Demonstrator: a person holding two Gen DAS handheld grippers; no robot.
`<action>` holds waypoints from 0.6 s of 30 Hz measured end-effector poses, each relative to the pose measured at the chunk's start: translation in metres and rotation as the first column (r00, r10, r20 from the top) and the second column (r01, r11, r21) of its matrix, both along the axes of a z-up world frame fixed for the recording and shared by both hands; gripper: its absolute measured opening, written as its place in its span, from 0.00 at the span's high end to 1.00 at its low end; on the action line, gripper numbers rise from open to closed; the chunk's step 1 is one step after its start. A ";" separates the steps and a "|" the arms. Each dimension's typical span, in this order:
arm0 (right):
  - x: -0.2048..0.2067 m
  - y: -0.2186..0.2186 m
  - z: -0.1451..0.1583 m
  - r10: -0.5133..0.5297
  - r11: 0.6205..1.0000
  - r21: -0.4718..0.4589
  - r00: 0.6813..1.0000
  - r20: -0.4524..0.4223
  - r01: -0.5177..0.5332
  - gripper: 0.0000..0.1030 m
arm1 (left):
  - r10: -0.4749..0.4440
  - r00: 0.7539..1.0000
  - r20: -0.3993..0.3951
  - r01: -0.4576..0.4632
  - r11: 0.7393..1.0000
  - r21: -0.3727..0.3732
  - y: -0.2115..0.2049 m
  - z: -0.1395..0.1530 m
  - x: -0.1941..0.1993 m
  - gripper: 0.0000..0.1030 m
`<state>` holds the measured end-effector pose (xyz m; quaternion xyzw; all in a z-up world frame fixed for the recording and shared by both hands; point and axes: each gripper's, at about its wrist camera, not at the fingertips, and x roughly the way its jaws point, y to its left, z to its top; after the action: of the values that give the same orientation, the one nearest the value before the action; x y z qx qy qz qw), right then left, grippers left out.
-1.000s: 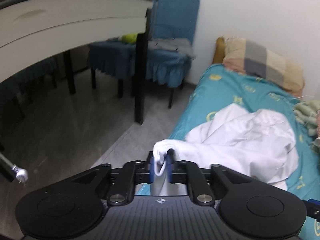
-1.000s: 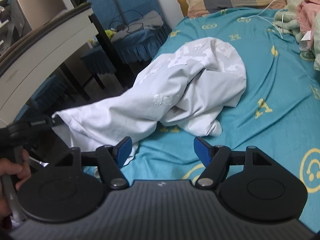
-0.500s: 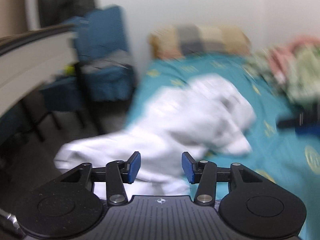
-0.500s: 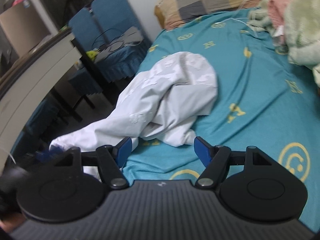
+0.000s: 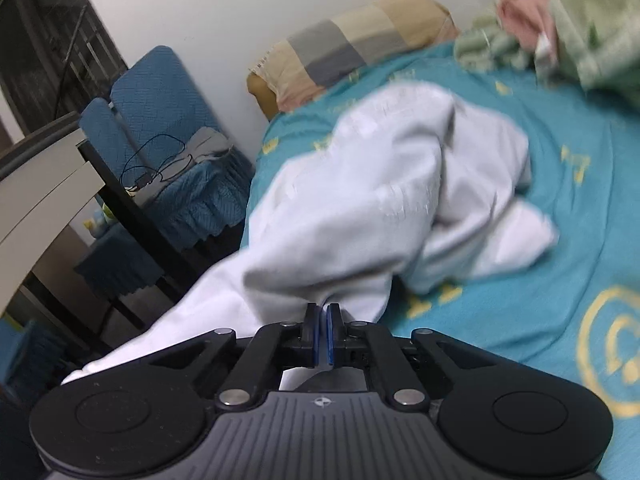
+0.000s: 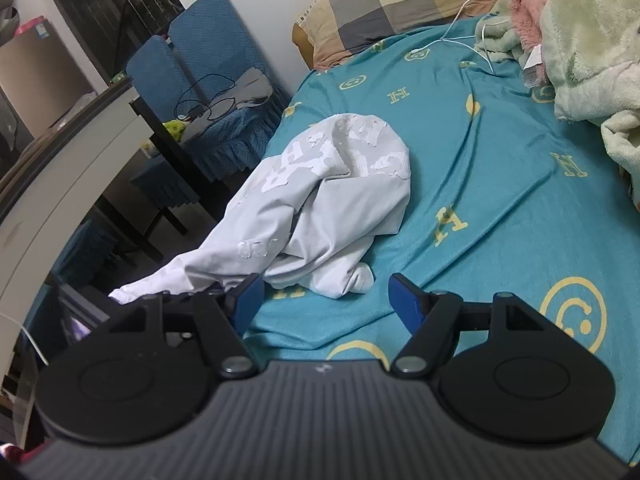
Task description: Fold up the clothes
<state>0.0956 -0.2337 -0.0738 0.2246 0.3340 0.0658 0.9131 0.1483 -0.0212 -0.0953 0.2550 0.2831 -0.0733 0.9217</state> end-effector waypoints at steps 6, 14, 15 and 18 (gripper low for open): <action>-0.002 0.000 0.004 -0.017 0.999 -0.040 0.999 0.041 0.019 0.30 | -0.047 0.998 0.045 0.062 0.904 -0.424 0.031 0.095 -0.035 0.97; -0.016 0.024 0.017 0.090 0.992 -0.097 0.985 0.144 -0.076 0.30 | -0.211 0.976 0.058 0.123 0.311 -0.942 0.131 0.160 -0.077 0.99; -0.018 0.029 0.017 0.118 0.990 -0.089 0.982 0.149 -0.106 0.30 | -0.217 0.975 0.054 0.109 0.251 -0.962 0.141 0.159 -0.076 0.99; -0.018 0.049 0.014 0.204 0.978 -0.079 0.965 0.162 -0.194 0.30 | -0.187 0.982 0.033 0.076 0.232 -0.970 0.153 0.155 -0.070 0.99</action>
<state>0.0774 -0.1846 -0.0595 0.1550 0.2778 0.1657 0.9335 0.0780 0.1318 0.0599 -0.3457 0.1967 -0.3201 0.8598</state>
